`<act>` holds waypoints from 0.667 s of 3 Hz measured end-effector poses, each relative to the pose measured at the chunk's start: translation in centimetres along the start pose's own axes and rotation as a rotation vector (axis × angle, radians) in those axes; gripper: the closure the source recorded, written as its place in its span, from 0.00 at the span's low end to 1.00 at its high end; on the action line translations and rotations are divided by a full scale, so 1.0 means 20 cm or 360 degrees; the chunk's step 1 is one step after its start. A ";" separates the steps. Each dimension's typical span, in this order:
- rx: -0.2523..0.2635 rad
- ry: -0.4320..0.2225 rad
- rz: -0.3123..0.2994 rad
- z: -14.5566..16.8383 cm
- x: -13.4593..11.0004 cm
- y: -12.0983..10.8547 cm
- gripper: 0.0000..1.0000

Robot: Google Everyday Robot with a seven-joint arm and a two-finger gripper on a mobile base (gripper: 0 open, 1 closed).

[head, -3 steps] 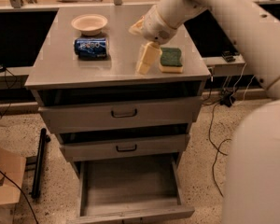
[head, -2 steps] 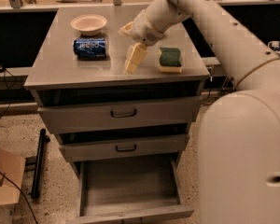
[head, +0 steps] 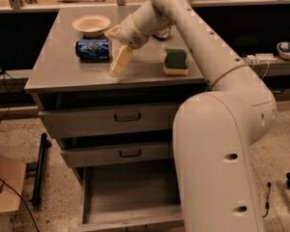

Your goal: Place pepsi can into bottom drawer

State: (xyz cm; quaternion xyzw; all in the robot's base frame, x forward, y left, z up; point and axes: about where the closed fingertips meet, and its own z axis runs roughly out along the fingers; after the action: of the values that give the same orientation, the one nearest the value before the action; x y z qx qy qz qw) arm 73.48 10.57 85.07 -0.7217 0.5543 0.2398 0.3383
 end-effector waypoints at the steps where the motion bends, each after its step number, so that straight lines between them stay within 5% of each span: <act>1: -0.0004 -0.0029 -0.0042 0.06 -0.04 -0.06 0.00; 2: -0.0010 -0.0059 -0.0074 0.11 -0.07 -0.12 0.00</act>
Offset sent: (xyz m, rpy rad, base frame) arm 0.0478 0.0370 0.0140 0.0519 -0.0436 0.0616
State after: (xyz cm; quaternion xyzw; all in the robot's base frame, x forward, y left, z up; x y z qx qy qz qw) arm 75.43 13.53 85.19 -0.7308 0.5304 0.2468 0.3517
